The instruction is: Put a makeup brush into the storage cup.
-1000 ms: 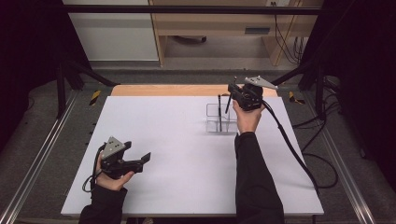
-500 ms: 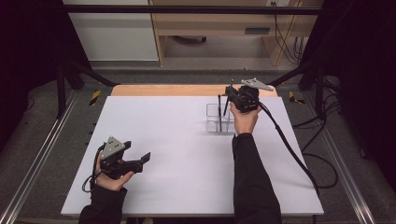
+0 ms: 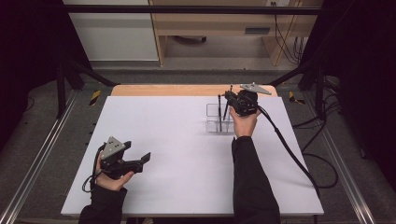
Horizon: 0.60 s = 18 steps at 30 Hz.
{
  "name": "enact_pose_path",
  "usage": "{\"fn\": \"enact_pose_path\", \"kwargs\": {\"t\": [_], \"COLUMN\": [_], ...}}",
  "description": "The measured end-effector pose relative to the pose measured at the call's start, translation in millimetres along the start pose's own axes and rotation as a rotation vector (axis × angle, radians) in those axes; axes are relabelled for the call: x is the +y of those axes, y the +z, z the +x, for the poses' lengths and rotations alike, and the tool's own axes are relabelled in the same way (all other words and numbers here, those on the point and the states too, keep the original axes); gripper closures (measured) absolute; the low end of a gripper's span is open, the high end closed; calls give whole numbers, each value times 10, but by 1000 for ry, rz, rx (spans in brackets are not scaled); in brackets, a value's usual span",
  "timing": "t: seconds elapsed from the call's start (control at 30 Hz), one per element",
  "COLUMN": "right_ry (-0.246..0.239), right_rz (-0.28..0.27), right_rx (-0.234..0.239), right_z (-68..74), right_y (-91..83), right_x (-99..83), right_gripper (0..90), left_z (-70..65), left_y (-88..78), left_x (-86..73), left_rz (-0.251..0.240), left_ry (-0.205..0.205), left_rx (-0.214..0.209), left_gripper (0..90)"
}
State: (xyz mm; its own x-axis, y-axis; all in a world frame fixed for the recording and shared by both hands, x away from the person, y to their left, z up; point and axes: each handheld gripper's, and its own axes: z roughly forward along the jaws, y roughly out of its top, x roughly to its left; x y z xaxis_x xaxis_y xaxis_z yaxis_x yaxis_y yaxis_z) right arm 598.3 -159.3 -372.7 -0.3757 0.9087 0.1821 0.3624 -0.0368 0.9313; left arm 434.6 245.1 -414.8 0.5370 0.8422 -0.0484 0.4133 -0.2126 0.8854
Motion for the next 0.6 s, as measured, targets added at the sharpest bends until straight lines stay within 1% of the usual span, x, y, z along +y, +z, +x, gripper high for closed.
{"fn": "enact_pose_path", "kwargs": {"t": [0.27, 0.4, 0.6], "right_ry": [9, -1, -4], "right_rz": [20, 29, 41], "right_rx": [-6, -8, -7], "right_z": [-45, -32, -13], "right_y": [24, 43, 71], "right_x": [-118, -149, -188], "right_gripper": [837, 837, 837], "left_z": [-1, -3, -2], "left_y": [3, 3, 0], "left_x": [-2, -1, 0], "left_rz": [1, 2, 0], "left_ry": [0, 2, 0], "left_rx": [0, 0, 2], "left_gripper": [121, 121, 122]}}
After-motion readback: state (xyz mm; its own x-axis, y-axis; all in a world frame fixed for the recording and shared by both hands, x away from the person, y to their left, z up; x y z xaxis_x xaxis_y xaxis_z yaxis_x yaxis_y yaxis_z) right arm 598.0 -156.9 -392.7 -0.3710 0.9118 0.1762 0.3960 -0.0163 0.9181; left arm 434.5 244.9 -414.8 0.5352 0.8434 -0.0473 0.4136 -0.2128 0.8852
